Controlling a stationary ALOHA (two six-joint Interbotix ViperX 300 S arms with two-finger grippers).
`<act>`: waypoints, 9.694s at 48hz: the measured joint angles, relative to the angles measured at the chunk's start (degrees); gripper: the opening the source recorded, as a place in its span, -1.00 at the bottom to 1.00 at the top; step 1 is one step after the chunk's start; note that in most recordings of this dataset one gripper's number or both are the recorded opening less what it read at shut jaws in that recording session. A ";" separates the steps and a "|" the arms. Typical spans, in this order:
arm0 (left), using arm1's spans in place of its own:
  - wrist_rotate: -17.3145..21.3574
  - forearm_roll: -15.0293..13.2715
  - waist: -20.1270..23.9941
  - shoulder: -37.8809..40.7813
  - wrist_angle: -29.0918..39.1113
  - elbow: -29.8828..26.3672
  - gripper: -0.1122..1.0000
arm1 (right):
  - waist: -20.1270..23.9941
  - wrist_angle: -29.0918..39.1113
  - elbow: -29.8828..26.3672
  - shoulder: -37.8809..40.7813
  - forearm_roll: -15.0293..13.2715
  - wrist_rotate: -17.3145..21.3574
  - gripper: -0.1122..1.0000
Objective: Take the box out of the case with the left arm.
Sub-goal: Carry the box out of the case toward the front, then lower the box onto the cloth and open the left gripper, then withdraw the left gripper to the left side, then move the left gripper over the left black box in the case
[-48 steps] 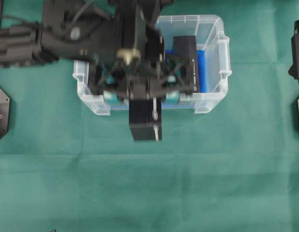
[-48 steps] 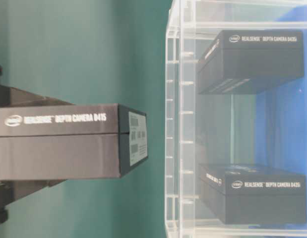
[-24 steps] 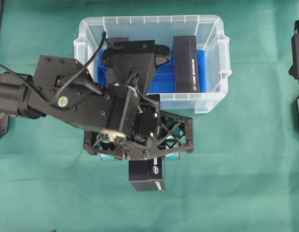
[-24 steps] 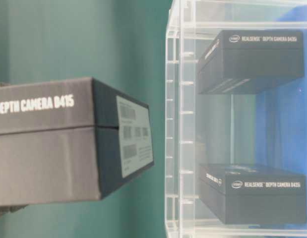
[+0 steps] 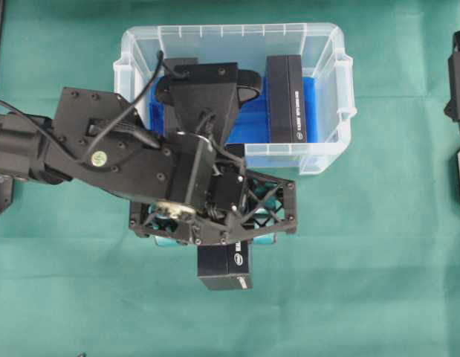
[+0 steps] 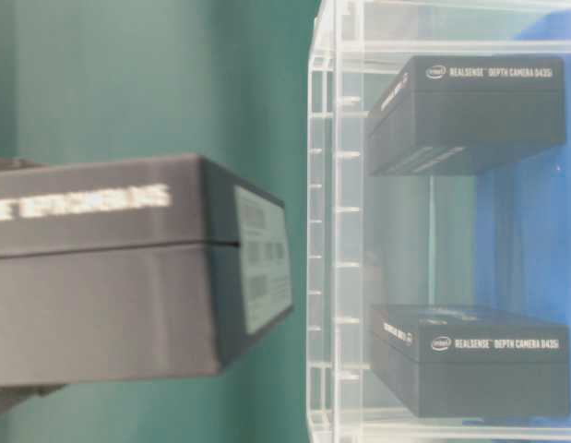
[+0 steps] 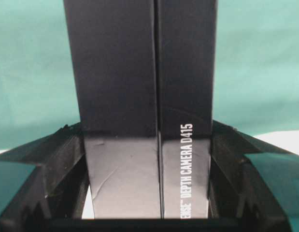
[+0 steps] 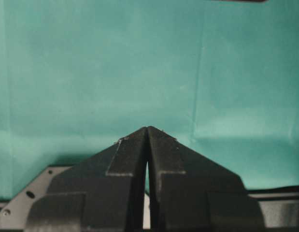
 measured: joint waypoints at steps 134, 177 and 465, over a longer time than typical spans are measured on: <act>-2.46 0.35 -1.41 -2.20 -39.64 36.91 0.94 | 0.00 0.00 0.35 0.00 -0.18 0.09 -0.81; -2.11 0.62 -0.97 -8.26 -19.86 20.57 0.93 | 0.00 0.00 0.35 0.00 -1.14 0.09 -0.81; 33.66 -1.58 24.61 -13.89 -11.25 25.22 0.93 | 0.00 1.32 1.32 0.09 -1.85 -0.26 -0.81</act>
